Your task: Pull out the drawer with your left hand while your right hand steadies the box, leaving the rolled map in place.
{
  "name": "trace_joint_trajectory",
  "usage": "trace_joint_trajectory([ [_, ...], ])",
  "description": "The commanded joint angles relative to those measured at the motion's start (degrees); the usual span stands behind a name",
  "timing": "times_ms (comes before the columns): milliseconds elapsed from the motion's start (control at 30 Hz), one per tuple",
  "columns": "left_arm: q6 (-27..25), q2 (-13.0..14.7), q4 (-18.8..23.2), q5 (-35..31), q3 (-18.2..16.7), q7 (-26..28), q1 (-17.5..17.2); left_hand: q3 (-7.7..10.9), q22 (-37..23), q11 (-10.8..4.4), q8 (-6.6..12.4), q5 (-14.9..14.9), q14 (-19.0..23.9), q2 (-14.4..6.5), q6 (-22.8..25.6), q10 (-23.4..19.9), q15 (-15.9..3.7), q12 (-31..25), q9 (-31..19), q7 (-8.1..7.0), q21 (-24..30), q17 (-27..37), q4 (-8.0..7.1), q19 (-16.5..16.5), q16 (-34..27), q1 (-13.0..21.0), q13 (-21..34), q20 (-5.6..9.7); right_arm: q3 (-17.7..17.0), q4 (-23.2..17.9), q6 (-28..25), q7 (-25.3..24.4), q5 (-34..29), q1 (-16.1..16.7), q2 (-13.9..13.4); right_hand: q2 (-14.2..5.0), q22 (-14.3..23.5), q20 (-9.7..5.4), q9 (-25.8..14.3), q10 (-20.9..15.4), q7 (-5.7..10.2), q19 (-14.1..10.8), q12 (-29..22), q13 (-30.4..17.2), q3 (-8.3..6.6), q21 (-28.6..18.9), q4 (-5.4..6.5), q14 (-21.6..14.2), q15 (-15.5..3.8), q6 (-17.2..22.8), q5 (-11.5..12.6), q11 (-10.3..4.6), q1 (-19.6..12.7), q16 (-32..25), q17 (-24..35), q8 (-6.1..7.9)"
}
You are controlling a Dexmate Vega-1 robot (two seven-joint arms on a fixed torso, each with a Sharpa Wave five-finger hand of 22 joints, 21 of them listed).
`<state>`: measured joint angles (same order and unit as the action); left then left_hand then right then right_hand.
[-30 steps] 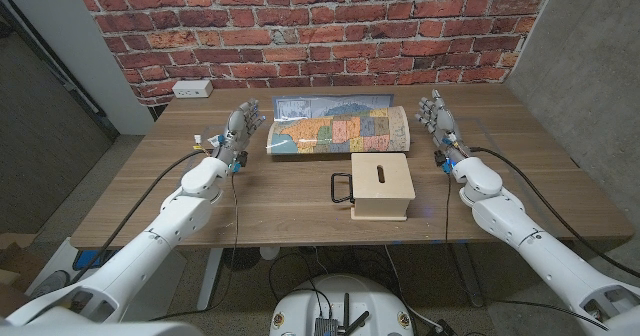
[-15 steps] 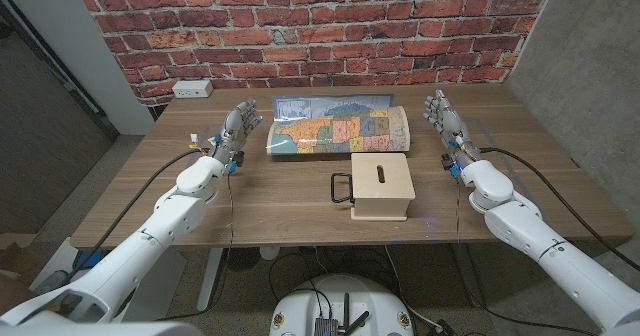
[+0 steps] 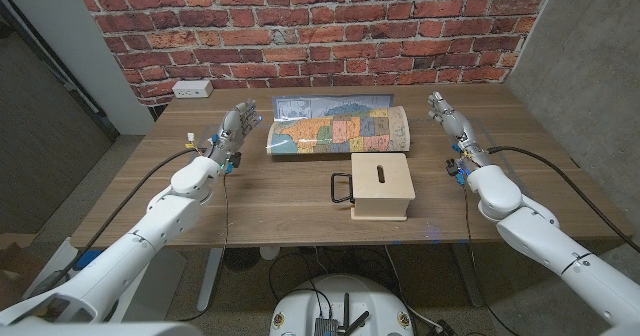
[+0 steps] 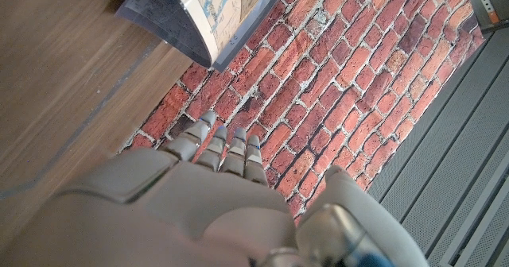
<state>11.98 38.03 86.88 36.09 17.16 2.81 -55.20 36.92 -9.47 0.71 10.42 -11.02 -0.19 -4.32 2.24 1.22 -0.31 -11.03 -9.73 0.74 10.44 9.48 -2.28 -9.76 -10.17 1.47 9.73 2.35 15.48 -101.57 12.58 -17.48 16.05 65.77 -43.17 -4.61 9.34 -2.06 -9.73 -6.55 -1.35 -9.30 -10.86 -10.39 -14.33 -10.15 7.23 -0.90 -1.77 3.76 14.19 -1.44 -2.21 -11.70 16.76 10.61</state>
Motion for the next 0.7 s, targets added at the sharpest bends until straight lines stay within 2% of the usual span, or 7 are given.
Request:
trace_joint_trajectory([
  [33,-0.3,1.1,2.8,-0.5,-1.2,2.5,-2.2,-0.03,-0.1,0.1,0.2,-0.2,0.6,-3.2,0.4,-0.4,-0.17,-0.3,-0.2,0.08,0.5,0.1,0.45,-0.6,-0.2,0.4,0.3,2.42,-3.5,-8.1,-2.3,-3.2,-7.3,7.0,-4.6,-2.03,0.2,-2.31,-0.2,-0.7,0.03,-0.4,-0.3,-0.2,-0.56,-0.5,-0.22,-0.5,-1.29,0.7,0.4,-0.04,-0.6,-0.3,-0.1,0.32],
  [467,-1.9,2.0,4.9,-1.4,-1.0,3.2,-2.8,0.18,-0.1,-0.23,0.16,-0.1,0.8,-3.2,0.5,-0.8,-0.31,-0.3,-0.2,0.12,0.5,0.1,0.96,-0.8,-0.1,0.7,0.3,2.49,-8.7,-16.0,-5.8,-5.7,-15.4,16.6,-7.1,-2.01,0.2,-2.53,-0.2,-1.2,0.45,-0.7,-0.4,-0.2,-1.08,-0.6,-0.84,-0.9,-1.82,1.4,0.4,-0.47,-1.3,-0.2,-0.8,0.39],
  [700,-1.9,2.5,5.1,-1.7,-1.0,2.7,-2.7,0.32,-0.1,-0.26,0.14,-0.1,0.9,-3.1,0.6,-0.9,-0.36,-0.2,-0.2,0.05,0.5,0.1,1.32,-0.8,-0.1,0.8,0.3,2.58,-9.9,-18.5,-7.0,-6.5,-20.5,19.6,-6.8,-2.0,0.2,-2.62,-0.2,-1.2,0.58,-0.7,-0.3,-0.2,-1.23,-0.6,-1.03,-0.9,-1.85,1.4,0.4,-0.68,-1.5,-0.1,-1.0,0.36],
])
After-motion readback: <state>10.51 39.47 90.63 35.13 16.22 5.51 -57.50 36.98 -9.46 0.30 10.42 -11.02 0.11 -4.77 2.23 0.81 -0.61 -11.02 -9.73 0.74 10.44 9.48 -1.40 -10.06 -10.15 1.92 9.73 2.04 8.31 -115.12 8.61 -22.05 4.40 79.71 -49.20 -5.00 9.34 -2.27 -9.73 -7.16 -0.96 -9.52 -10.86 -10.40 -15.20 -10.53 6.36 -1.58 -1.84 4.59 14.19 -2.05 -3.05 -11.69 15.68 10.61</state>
